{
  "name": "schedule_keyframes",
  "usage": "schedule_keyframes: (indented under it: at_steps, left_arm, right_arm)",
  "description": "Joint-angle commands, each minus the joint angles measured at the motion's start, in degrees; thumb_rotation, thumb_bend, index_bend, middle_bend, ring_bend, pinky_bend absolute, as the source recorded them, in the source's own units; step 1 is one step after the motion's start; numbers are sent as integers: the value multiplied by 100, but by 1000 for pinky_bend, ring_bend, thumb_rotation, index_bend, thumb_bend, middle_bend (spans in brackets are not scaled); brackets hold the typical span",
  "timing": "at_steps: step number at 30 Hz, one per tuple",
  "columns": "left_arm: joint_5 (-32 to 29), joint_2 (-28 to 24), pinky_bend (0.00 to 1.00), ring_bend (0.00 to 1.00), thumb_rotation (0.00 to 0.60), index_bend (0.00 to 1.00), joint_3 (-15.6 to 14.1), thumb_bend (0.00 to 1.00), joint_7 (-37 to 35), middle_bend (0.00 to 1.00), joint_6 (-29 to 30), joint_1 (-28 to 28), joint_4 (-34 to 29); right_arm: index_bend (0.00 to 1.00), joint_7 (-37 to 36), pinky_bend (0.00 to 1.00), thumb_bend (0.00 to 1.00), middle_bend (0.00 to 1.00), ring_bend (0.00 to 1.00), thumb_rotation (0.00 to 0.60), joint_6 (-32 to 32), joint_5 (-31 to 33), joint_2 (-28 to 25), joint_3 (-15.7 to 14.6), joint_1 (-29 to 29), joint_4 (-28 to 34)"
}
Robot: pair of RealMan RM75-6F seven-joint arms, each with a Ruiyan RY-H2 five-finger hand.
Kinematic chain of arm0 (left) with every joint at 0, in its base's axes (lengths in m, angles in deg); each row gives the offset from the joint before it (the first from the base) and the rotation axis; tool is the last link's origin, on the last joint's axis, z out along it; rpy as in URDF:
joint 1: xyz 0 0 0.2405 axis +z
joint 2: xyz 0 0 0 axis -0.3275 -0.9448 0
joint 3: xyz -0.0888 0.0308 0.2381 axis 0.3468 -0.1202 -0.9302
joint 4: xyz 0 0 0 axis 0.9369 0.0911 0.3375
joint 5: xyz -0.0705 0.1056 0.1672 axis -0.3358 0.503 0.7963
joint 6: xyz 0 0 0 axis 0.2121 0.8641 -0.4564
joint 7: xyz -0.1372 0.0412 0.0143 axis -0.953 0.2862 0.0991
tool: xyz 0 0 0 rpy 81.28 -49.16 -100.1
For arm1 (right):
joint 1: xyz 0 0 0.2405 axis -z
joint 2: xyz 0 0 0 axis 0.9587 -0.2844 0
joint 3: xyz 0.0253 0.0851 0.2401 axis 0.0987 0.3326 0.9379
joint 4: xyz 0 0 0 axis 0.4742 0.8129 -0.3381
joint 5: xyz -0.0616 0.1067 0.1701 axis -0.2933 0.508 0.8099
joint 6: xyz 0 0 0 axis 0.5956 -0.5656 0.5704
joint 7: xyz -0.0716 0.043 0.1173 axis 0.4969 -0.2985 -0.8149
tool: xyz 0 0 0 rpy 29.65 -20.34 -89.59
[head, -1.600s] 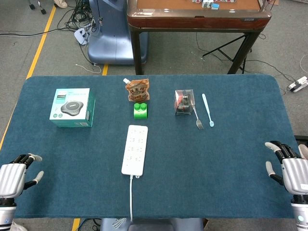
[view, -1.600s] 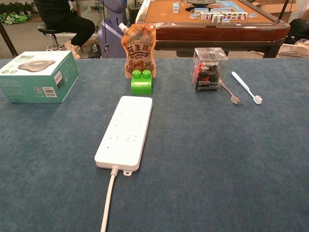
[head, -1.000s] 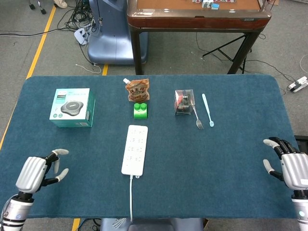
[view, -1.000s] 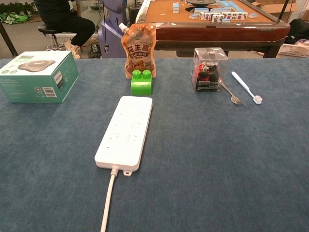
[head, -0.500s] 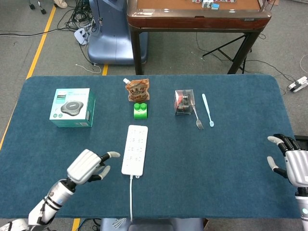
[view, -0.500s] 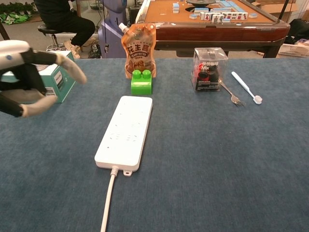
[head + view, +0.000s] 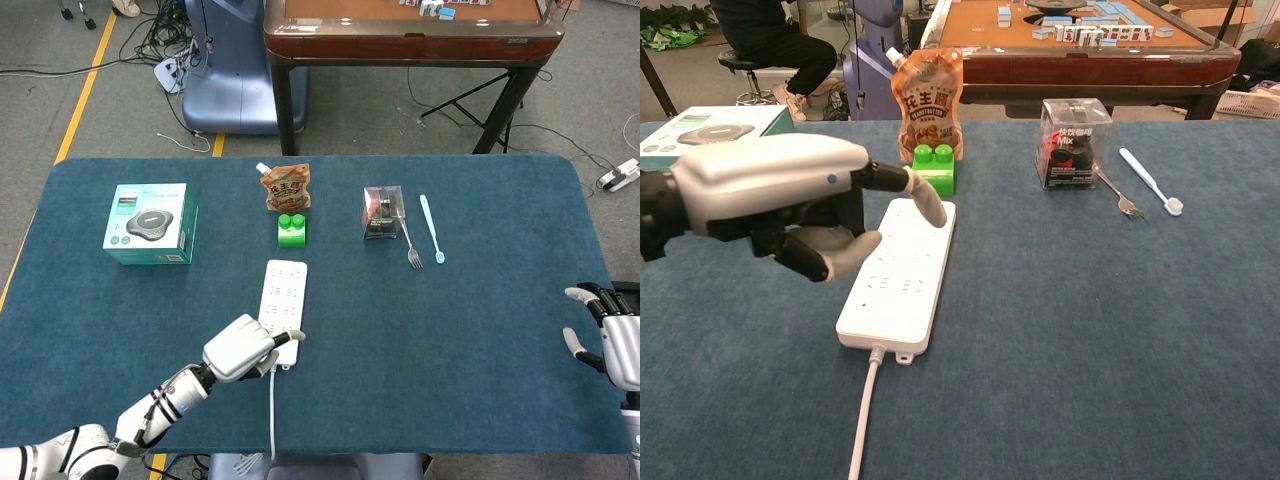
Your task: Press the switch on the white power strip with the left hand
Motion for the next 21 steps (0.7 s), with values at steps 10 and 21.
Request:
schedule_keyframes:
  at_steps: [10, 21]
  left_arm:
    - [-1169, 389, 1000, 1000, 600, 290, -74, 677, 1005, 963, -431, -533, 42]
    - [-1694, 560, 1000, 1000, 600, 290, -327, 677, 1299, 963, -316, -673, 217]
  right_arm:
    - [285, -135, 450, 277, 256, 250, 600, -51, 17, 59, 11, -28, -134]
    - [292, -88, 450, 278, 262, 251, 600, -144, 24, 104, -27, -54, -127]
